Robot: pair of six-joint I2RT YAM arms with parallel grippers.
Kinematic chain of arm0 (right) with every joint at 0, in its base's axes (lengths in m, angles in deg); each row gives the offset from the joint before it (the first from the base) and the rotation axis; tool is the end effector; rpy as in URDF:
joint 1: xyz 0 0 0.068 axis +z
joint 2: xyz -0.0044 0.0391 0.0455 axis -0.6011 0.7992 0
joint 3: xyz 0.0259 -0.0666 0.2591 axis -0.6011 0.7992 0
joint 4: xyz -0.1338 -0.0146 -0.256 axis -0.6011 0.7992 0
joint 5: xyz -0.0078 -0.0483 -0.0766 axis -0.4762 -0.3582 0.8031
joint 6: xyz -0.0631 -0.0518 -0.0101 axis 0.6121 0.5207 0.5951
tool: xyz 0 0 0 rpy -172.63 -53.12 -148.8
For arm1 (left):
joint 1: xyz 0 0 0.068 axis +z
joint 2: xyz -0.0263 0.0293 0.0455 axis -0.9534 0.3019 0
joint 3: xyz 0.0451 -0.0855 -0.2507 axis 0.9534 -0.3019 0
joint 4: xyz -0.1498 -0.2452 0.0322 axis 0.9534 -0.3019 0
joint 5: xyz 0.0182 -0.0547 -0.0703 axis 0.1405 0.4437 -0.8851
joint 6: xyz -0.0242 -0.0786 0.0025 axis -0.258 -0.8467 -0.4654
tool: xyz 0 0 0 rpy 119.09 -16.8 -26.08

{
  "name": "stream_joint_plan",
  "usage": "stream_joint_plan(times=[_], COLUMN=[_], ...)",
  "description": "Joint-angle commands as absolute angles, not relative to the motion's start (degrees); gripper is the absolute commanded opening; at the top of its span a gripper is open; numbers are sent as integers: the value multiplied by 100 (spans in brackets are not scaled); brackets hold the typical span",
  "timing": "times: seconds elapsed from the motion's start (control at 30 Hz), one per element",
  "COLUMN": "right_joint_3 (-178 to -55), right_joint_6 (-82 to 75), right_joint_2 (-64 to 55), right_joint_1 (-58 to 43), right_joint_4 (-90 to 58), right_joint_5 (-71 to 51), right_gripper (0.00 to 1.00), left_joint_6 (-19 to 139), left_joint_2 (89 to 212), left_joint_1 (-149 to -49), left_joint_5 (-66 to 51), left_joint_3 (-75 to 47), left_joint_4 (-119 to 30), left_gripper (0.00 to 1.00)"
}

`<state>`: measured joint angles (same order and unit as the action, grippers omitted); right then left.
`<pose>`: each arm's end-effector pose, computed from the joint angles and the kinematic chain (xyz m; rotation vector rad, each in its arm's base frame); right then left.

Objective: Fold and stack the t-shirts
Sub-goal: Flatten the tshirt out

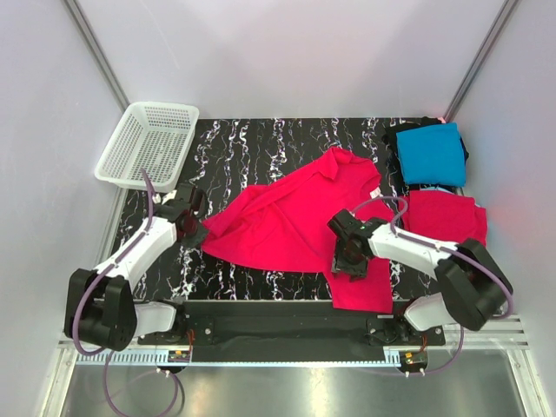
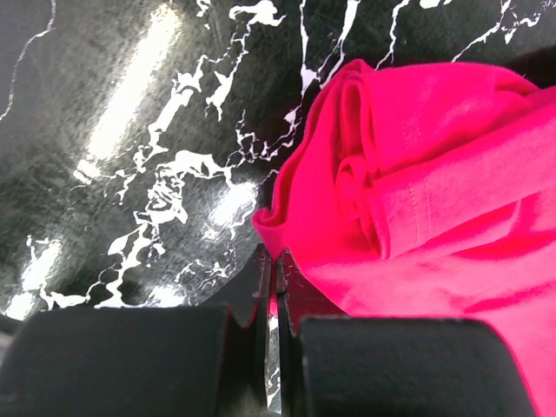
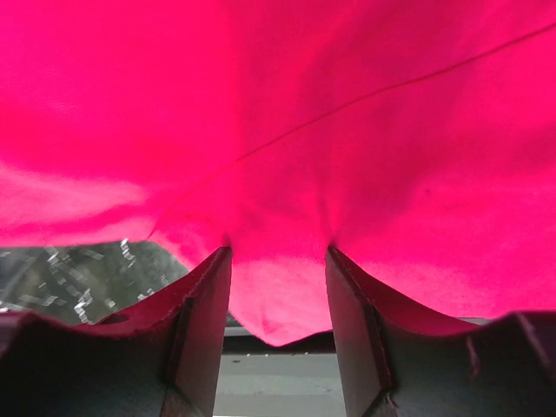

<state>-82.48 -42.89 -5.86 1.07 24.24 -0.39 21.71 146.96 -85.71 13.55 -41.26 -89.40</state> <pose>0.2018 0.1539 0.1032 0.2214 2.9643 0.1408 0.2579 -0.0443 0.1539 -0.9000 2.5734 0.0130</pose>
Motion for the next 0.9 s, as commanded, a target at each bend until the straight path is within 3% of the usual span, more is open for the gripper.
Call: stream_joint_plan(times=[0.0, 0.47, 0.87], right_joint_3=[-8486, -10269, -12054], right_joint_6=[-4366, -3575, -2186], right_joint_2=[-225, 1611, 2817], right_joint_1=[216, 313, -662], right_joint_4=[2304, 2339, 2375], right_joint_5=[23, 409, 998], right_gripper=[54, 53, 52], left_joint_6=[2245, 2403, 2464], left_joint_2=[14472, 14085, 14234], left_joint_1=[-8588, -8605, -8605], left_joint_5=[1558, 1496, 1505], left_joint_3=[-3947, -3798, -3710], left_joint_4=[-9061, -9350, -9377], left_gripper=[0, 0, 0])
